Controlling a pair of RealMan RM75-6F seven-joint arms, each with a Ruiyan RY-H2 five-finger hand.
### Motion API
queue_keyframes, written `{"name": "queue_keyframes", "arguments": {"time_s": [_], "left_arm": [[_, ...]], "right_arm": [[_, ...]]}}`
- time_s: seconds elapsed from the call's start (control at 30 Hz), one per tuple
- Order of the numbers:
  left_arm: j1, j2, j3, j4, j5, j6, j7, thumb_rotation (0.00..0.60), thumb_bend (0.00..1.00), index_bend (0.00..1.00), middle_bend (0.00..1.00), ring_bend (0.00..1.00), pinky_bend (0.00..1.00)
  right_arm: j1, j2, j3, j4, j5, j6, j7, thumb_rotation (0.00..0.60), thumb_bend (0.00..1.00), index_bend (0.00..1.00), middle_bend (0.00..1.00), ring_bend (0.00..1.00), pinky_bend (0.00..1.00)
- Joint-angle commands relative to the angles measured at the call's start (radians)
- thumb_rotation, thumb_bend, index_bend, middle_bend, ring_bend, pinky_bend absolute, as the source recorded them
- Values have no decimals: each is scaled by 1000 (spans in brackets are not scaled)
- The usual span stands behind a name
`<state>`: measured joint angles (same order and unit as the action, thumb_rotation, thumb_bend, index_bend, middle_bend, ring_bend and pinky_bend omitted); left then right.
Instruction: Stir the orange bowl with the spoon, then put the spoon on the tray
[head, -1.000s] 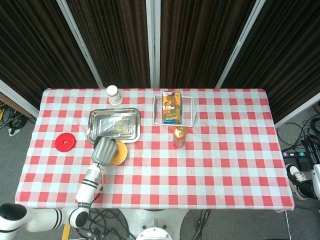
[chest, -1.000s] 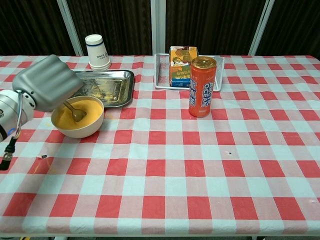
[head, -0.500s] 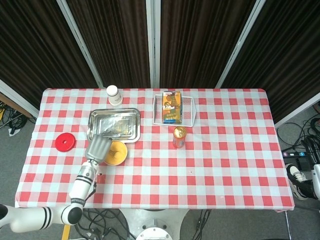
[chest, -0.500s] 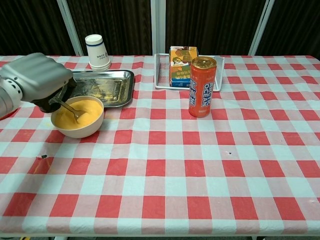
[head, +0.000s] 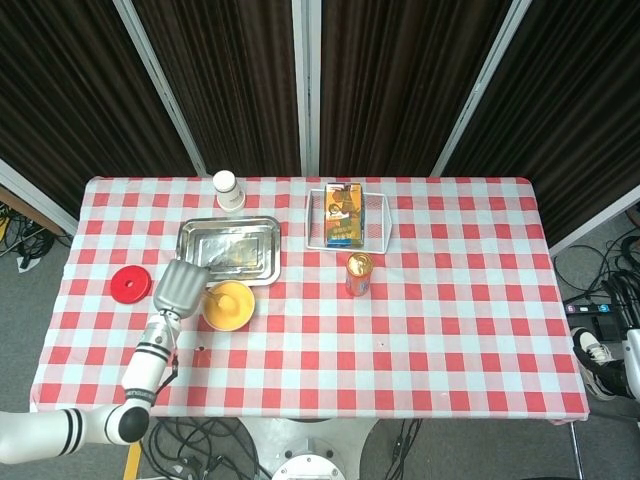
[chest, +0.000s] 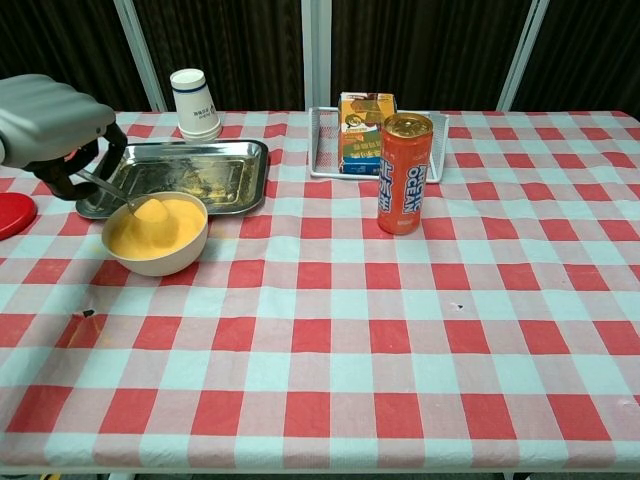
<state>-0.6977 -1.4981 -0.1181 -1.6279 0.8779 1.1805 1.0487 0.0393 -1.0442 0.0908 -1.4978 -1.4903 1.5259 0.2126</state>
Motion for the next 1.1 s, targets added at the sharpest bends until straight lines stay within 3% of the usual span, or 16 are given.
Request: {"name": "queue_keyframes", "arguments": {"time_s": [0.03,0.43,0.83,1.1], "left_arm": [[-19,-63,63,96,82,84,133,600,428,683,881,841,913],[-23,-185,118,225,190,165,299,600,429,683,881,842,913],[-11,-273,118,311,202,177,407,600,428,683,882,842,918],[6,-292,120,311,202,153,401,600,428,683,883,842,918]], "right_arm": [[-2,1,0,-2,1,1,-1,600,101,0,24,0,0],[0,1,0,-3,3,-5,-4,600,101,0,25,0,0],[2,-1,0,8,8,-16,14,600,101,0,25,0,0],[2,-1,-1,12,6,-16,18,600,101,0,25,0,0]]}}
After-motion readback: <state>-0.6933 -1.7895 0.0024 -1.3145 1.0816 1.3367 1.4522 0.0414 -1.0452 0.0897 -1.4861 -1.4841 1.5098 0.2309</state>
